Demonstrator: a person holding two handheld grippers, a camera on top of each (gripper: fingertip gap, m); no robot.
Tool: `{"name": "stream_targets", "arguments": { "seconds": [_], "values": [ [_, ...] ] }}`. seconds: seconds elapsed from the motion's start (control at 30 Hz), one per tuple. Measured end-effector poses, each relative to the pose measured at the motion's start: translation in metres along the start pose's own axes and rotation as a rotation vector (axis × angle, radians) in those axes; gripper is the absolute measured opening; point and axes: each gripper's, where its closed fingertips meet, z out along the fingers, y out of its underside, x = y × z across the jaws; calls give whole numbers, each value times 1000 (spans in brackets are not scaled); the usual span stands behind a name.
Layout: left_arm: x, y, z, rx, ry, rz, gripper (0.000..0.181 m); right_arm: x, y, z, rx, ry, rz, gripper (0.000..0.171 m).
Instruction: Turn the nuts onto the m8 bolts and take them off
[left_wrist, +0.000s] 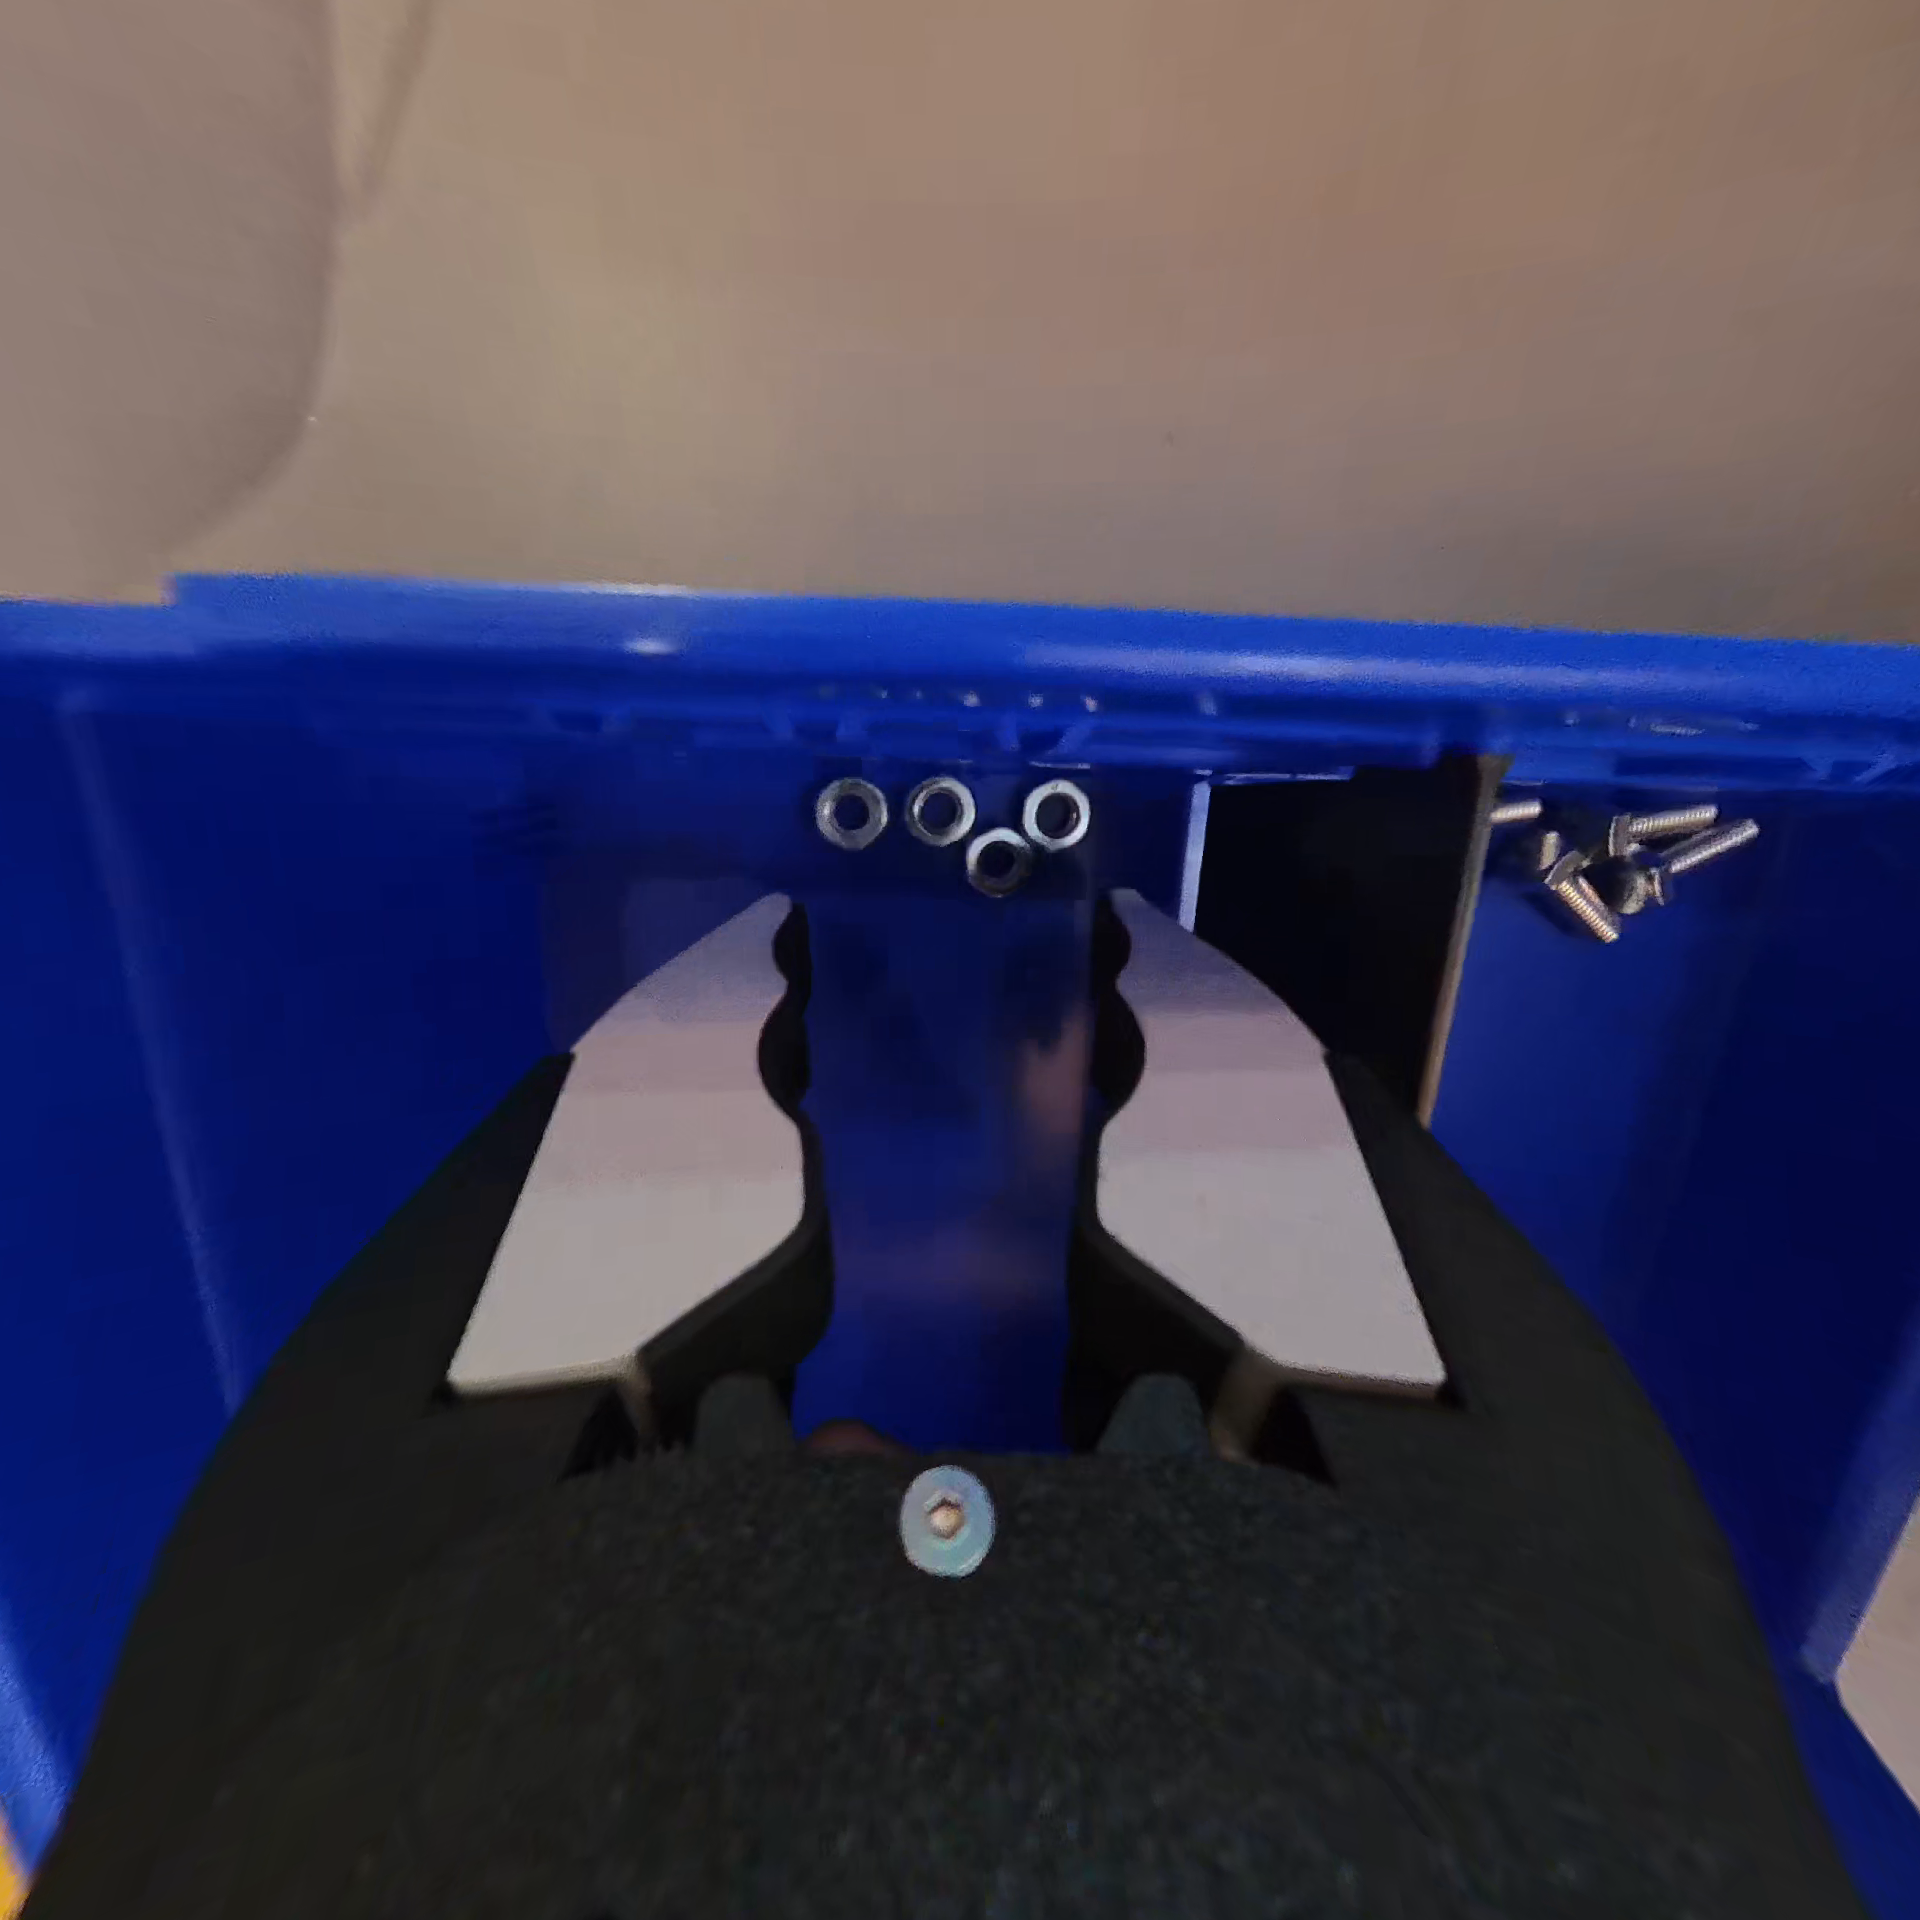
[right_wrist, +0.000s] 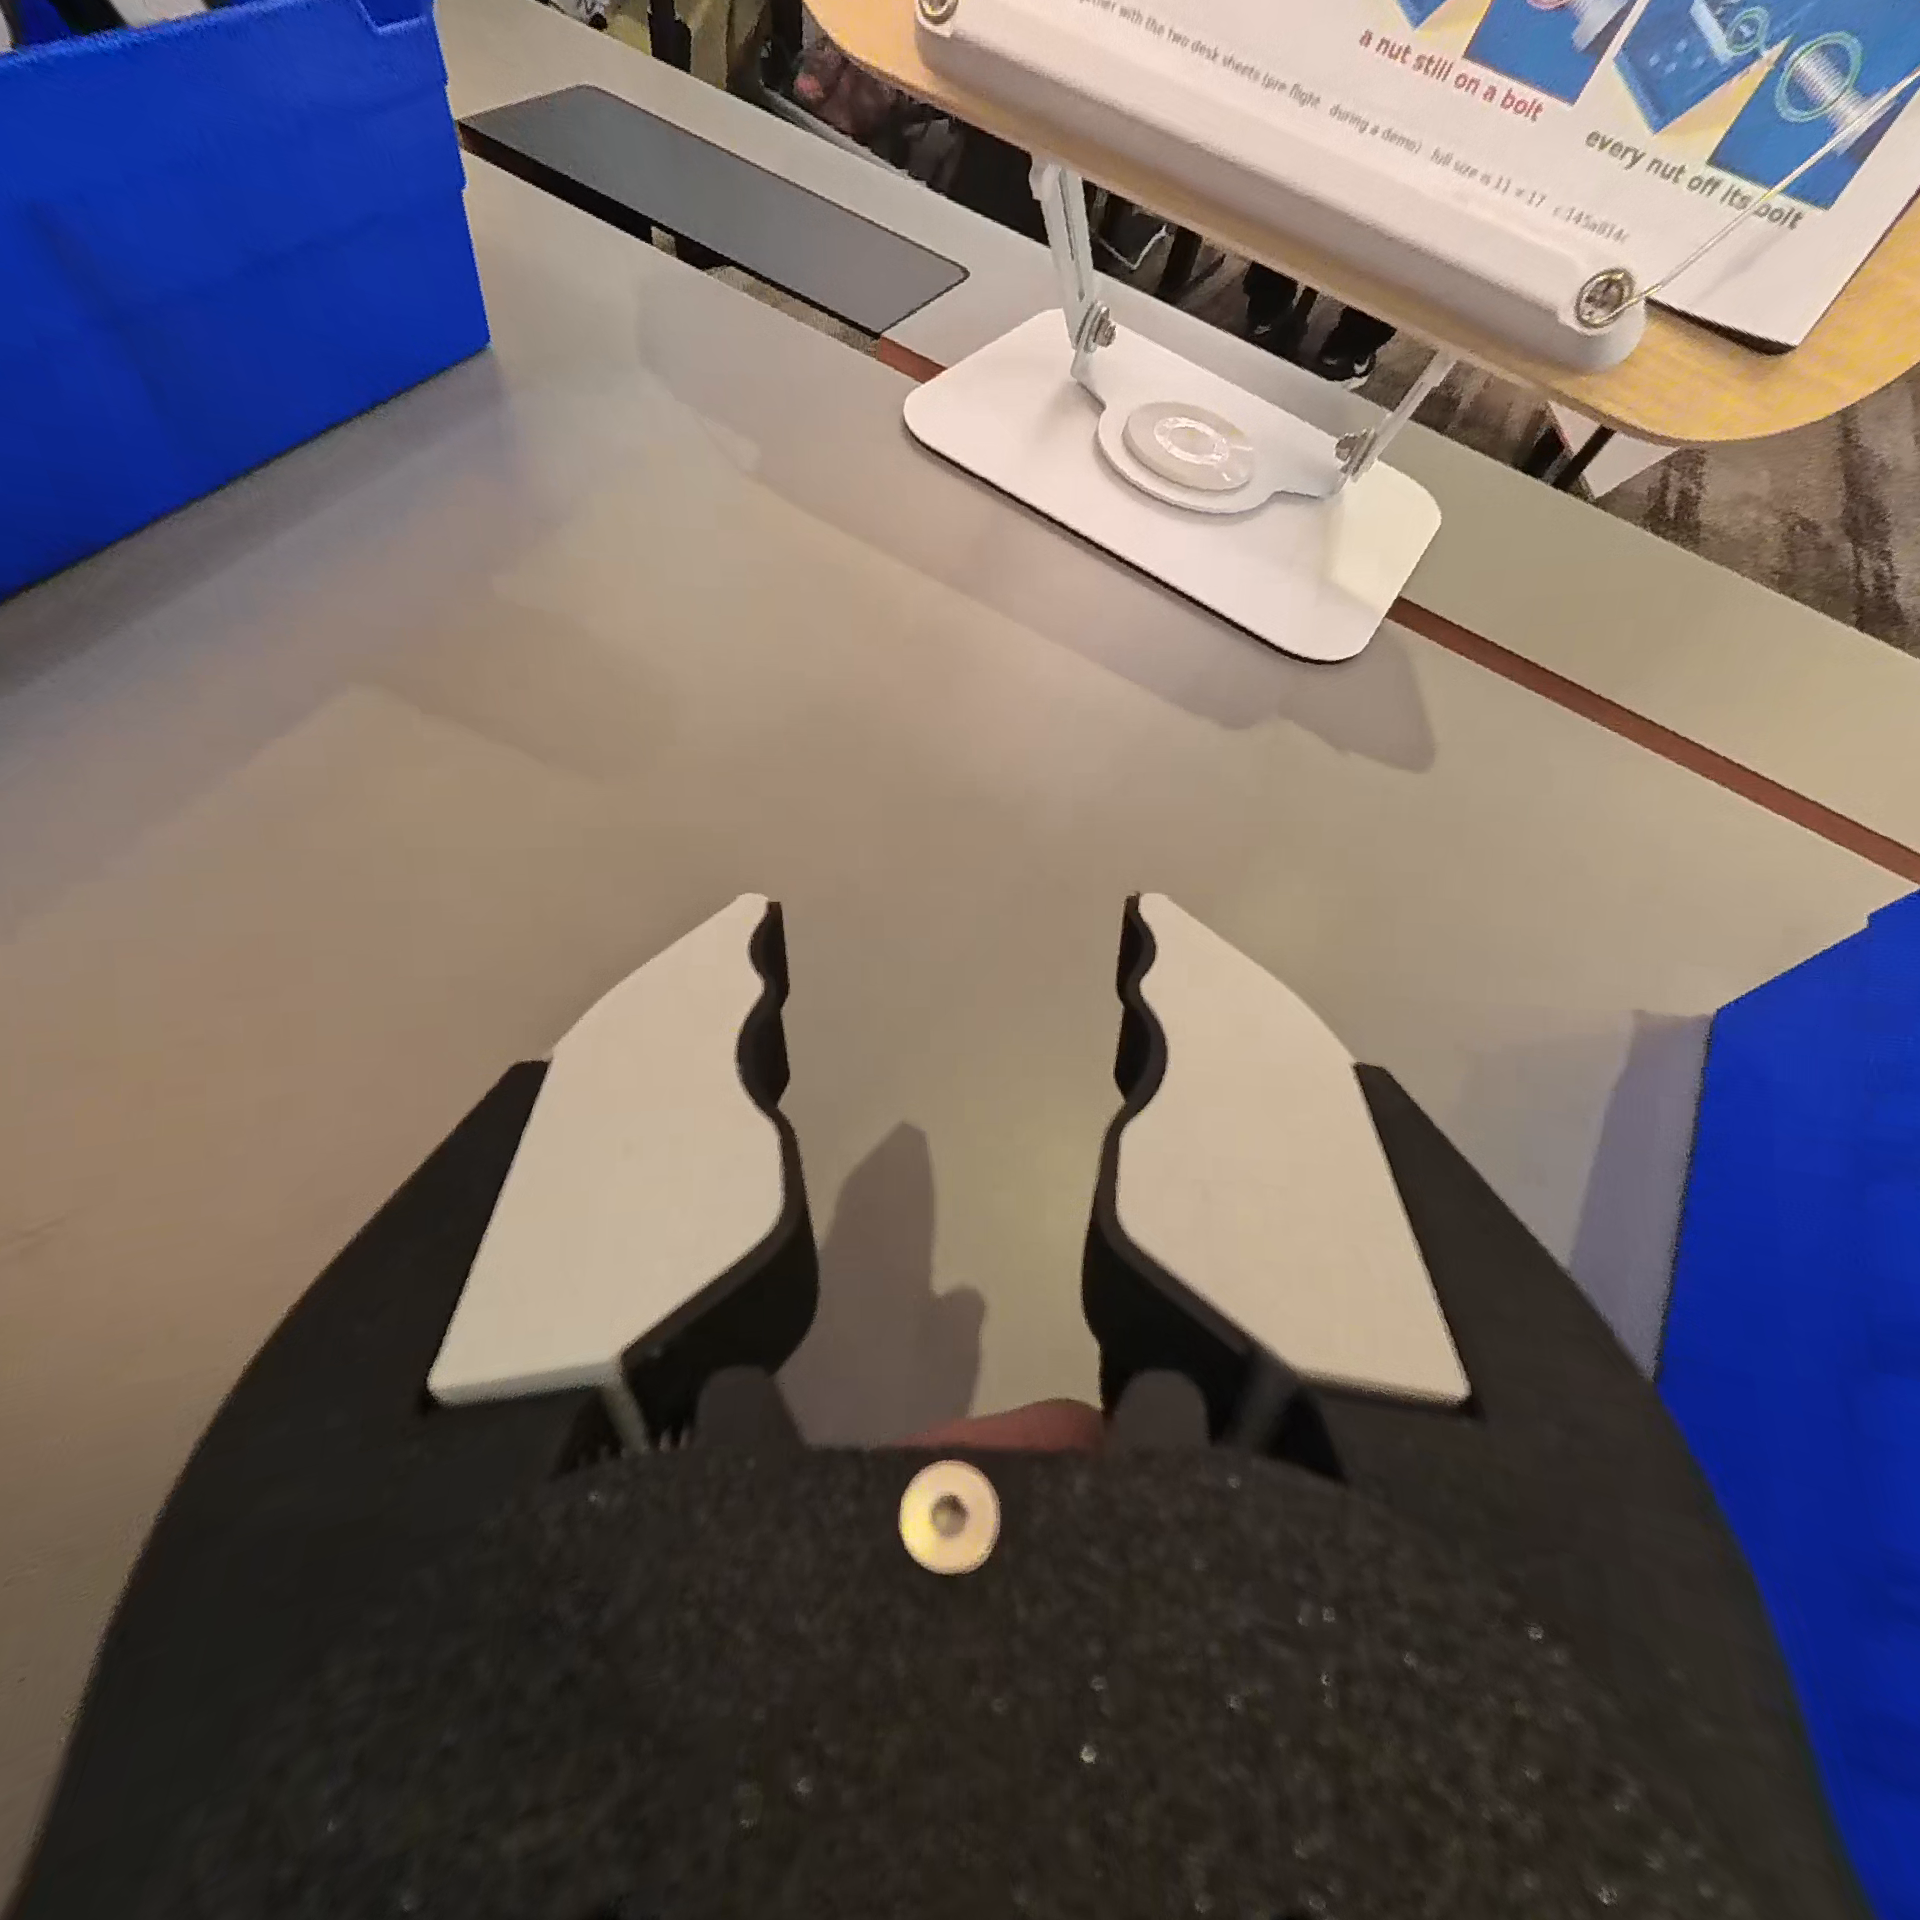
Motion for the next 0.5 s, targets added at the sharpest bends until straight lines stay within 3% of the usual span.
{"name": "stream_targets", "arguments": {
  "seconds": [0.23,0.4,0.5],
  "values": [
    [2,1,12,8,45,-1,52,0,0,2,-6,-4,-4,60],
    [-4,0,15,9,-9,64,31,-2,-3,1,-4,-4,-20,59],
    [-5,1,15,-3,-30,91,30,-3,-2,0,-9,-1,-25,58]
  ]
}}
